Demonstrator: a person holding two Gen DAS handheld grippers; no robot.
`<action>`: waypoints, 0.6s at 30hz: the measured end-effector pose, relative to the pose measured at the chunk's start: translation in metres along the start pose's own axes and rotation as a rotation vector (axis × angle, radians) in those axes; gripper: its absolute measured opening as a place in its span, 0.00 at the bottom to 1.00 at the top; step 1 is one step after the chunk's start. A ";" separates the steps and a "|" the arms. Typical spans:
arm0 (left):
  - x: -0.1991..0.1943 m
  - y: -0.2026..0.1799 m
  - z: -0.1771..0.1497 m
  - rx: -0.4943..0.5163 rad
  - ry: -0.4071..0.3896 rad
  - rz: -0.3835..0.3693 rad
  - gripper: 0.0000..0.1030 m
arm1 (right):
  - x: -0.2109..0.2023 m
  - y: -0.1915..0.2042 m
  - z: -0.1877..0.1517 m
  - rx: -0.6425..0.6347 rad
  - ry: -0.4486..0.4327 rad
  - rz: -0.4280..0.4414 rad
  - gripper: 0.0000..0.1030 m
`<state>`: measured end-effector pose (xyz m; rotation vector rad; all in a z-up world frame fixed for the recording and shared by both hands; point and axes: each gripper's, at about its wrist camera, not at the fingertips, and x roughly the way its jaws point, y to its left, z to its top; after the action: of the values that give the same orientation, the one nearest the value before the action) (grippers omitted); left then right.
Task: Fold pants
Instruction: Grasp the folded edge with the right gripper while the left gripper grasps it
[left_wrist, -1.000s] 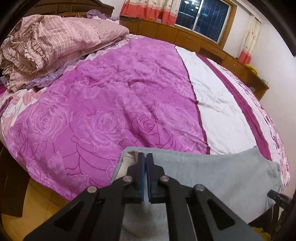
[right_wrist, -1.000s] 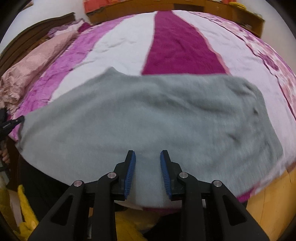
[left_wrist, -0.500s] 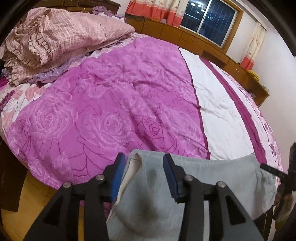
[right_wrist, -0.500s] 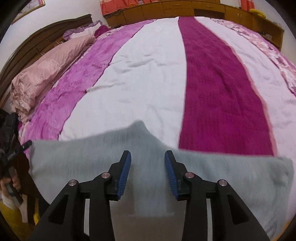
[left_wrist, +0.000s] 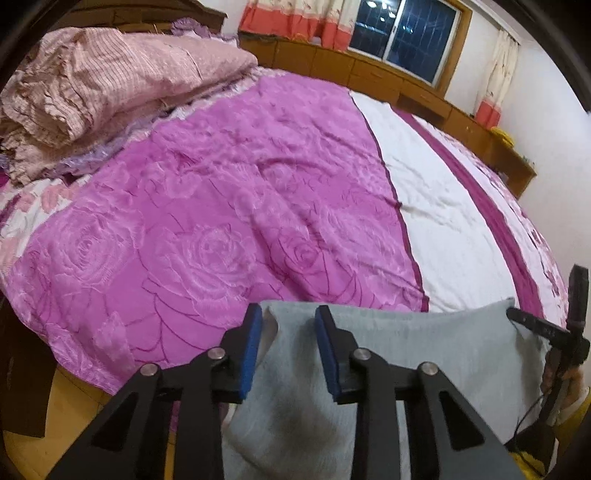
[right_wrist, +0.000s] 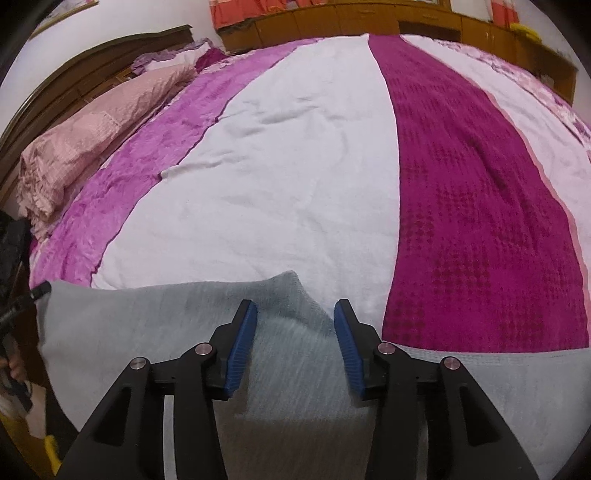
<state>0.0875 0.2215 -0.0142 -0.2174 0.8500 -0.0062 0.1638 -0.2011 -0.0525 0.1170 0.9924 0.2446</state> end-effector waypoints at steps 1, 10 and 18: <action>-0.001 -0.001 0.000 0.004 -0.010 0.000 0.29 | 0.000 0.000 0.000 -0.003 -0.001 -0.001 0.36; 0.012 -0.006 -0.002 0.010 0.020 0.006 0.16 | -0.002 -0.002 0.002 0.018 0.002 0.011 0.36; -0.014 0.000 0.002 -0.016 -0.105 0.074 0.02 | -0.013 0.006 -0.001 -0.023 -0.059 -0.030 0.04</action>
<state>0.0799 0.2230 -0.0019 -0.1991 0.7533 0.0807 0.1552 -0.1985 -0.0408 0.0882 0.9315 0.2241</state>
